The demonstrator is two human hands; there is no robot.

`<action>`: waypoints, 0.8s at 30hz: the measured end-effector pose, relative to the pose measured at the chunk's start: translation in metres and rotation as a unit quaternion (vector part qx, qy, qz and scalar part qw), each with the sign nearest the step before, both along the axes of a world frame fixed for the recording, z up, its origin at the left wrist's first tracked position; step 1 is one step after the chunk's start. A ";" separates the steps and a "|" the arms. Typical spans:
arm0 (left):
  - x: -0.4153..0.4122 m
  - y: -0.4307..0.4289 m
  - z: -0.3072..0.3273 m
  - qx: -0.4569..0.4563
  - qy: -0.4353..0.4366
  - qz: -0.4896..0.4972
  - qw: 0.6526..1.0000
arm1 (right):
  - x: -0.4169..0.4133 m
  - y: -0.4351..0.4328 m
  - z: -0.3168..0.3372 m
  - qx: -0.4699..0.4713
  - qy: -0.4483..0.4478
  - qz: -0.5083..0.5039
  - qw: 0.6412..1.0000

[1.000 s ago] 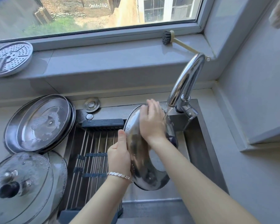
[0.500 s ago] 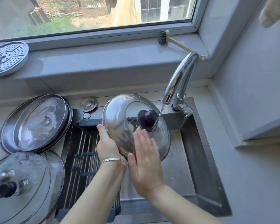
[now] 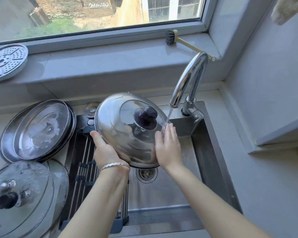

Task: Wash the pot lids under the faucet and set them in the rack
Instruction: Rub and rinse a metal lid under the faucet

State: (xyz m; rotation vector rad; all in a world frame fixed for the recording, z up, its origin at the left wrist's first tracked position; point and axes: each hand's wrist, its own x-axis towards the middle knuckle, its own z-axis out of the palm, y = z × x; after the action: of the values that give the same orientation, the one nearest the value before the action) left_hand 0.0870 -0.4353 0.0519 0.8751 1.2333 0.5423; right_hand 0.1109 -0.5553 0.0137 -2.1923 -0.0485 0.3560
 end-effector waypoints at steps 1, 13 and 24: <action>-0.001 0.000 -0.001 0.007 0.001 0.000 1.000 | 0.004 -0.002 0.001 0.010 0.029 -0.020 0.999; -0.006 -0.013 -0.002 0.017 -0.024 -0.029 0.999 | -0.017 -0.004 -0.005 -0.046 0.006 0.056 0.997; -0.029 0.012 -0.019 -0.067 -0.054 -0.265 0.960 | 0.053 -0.046 -0.029 0.051 0.057 -0.017 0.997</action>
State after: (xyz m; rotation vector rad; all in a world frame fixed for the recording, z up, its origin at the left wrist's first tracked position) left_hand 0.0580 -0.4230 0.0325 0.9979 0.8728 0.0717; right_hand 0.1639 -0.6013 -0.0149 -2.0667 0.0314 0.4488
